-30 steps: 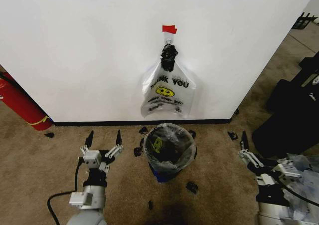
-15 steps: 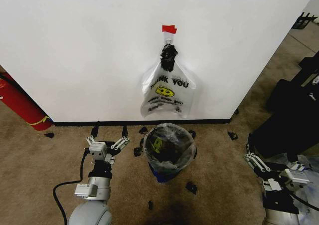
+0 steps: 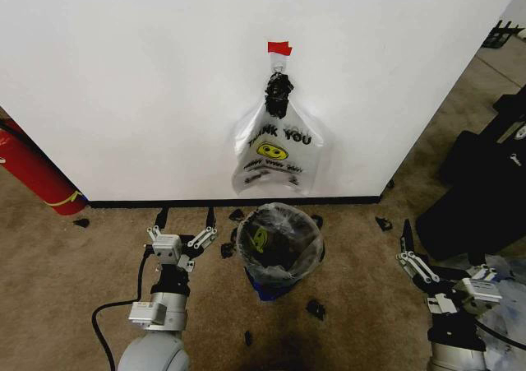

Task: Pick up the garbage bag from the wall and place it over the trash bin.

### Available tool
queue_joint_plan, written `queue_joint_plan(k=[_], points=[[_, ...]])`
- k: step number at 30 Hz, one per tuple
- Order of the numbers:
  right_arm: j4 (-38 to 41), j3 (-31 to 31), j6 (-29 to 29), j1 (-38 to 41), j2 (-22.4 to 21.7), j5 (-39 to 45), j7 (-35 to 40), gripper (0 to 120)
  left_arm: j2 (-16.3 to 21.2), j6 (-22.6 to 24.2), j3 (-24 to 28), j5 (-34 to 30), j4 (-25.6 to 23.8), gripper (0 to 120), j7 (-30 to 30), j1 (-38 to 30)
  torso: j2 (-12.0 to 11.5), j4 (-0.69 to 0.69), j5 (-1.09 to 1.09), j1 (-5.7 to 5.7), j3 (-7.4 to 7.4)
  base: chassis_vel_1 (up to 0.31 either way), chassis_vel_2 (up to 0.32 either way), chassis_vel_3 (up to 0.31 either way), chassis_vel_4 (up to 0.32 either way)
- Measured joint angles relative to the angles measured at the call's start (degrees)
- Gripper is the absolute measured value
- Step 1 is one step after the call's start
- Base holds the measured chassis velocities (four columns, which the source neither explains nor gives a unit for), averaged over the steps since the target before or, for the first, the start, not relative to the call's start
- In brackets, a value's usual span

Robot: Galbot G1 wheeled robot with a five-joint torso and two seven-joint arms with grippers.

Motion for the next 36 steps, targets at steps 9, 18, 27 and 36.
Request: queue_joint_plan(k=[9, 18, 27, 36], points=[[-0.97, -0.10, -0.09, 0.04, 0.01, -0.26, 0.17, 100, -0.54, -0.26, 0.48, 0.64, 0.18, 100, 0.04, 0.57, 0.00, 0.00, 0.00, 0.00, 0.00, 0.000, 0.000, 0.000, 0.000], [-1.21, -0.56, -0.03, -0.03, 0.19, -0.58, 0.17, 100, -0.29, -0.61, 0.42, 0.89, 0.07, 100, 0.05, 1.05, 0.00, 0.00, 0.00, 0.00, 0.00, 0.000, 0.000, 0.000, 0.000], [-1.17, -0.38, -0.19, -0.17, 0.20, -0.87, 0.34, 100, -0.20, -1.00, 0.59, 0.92, 0.11, 100, 0.02, 1.00, 0.00, 0.00, 0.00, 0.00, 0.00, 0.000, 0.000, 0.000, 0.000], [-1.55, -0.55, -0.09, -0.23, 0.22, -1.46, 0.43, 100, -0.19, -1.25, 1.24, 1.30, 1.01, 100, 0.01, 0.30, 0.00, 0.00, 0.00, 0.00, 0.00, 0.000, 0.000, 0.000, 0.000]])
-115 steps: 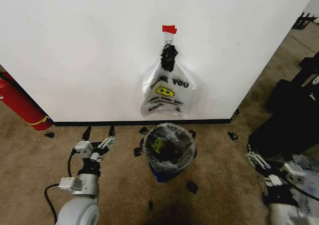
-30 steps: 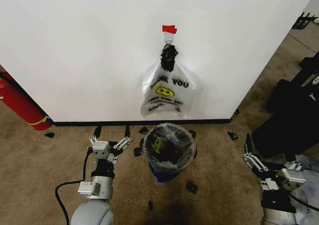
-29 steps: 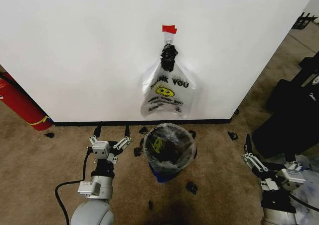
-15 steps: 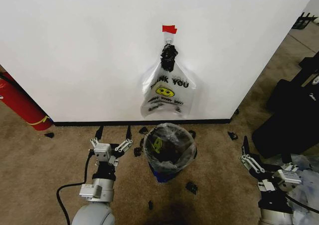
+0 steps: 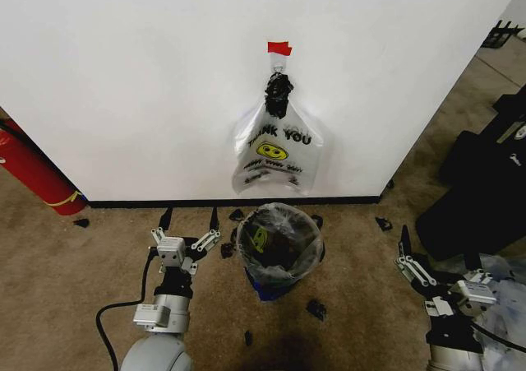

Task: Pick up the garbage bag from the wall and place it over the trash bin.

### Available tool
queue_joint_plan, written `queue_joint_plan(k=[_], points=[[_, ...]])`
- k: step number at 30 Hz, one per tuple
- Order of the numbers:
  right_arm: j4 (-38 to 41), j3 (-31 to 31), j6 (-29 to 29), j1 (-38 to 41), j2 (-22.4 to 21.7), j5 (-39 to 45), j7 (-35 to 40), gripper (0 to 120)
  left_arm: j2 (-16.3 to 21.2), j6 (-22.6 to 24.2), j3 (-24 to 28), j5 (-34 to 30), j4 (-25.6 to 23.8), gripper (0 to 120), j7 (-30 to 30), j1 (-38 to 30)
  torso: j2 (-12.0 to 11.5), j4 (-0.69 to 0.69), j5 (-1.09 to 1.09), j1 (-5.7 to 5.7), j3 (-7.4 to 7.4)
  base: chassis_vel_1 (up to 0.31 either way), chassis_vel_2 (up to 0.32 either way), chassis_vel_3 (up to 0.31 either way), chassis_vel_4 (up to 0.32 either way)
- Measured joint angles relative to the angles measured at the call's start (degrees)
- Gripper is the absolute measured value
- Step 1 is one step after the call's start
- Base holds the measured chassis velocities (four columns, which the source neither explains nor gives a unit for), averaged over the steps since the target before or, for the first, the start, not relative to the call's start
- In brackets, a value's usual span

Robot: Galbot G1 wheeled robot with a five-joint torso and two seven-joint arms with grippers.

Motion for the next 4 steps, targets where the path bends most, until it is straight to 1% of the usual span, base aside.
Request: queue_joint_plan(k=[4], points=[[-0.02, -0.06, 0.00, 0.12, 0.00, -0.06, 0.00, 100, 0.16, -0.01, 0.01, -0.01, 0.02, 100, -0.01, -0.24, 0.00, 0.00, 0.00, 0.00, 0.00, 0.000, 0.000, 0.000, 0.000]])
